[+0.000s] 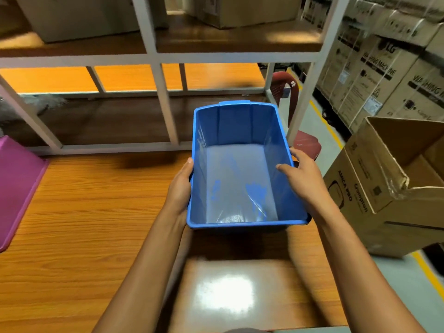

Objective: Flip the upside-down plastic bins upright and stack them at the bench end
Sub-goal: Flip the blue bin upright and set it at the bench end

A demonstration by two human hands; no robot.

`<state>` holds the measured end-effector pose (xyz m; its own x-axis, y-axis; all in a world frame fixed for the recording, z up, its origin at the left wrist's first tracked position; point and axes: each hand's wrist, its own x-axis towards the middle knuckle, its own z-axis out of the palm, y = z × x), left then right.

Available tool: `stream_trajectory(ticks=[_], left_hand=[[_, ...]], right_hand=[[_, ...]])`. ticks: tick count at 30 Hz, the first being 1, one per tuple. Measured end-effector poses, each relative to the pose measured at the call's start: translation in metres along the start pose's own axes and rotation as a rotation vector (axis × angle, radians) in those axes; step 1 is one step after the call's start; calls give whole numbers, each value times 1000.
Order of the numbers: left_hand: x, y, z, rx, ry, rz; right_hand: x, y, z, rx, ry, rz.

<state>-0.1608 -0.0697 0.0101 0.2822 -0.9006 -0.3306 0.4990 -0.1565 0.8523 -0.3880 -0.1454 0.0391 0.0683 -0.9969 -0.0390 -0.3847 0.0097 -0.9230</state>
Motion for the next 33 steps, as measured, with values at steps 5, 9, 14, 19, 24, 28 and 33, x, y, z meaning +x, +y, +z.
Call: stream_trajectory(ticks=[5, 9, 14, 19, 24, 28, 33], left_hand=[[7, -30, 58, -38, -33, -48], [17, -53, 90, 19, -10, -10], [21, -74, 112, 29, 14, -39], [30, -75, 120, 60, 54, -41], [42, -72, 127, 115, 101, -36], [48, -73, 125, 147, 133, -34], [49, -73, 126, 186, 127, -19]], right_hand=[[23, 26, -55, -23, 5, -7], [35, 48, -84, -53, -11, 10], [48, 74, -98, -121, -55, 47], [64, 80, -102, -173, -89, 44], [81, 77, -103, -251, -95, 29], [86, 78, -100, -316, -97, 35], [88, 83, -100, -327, -96, 22]])
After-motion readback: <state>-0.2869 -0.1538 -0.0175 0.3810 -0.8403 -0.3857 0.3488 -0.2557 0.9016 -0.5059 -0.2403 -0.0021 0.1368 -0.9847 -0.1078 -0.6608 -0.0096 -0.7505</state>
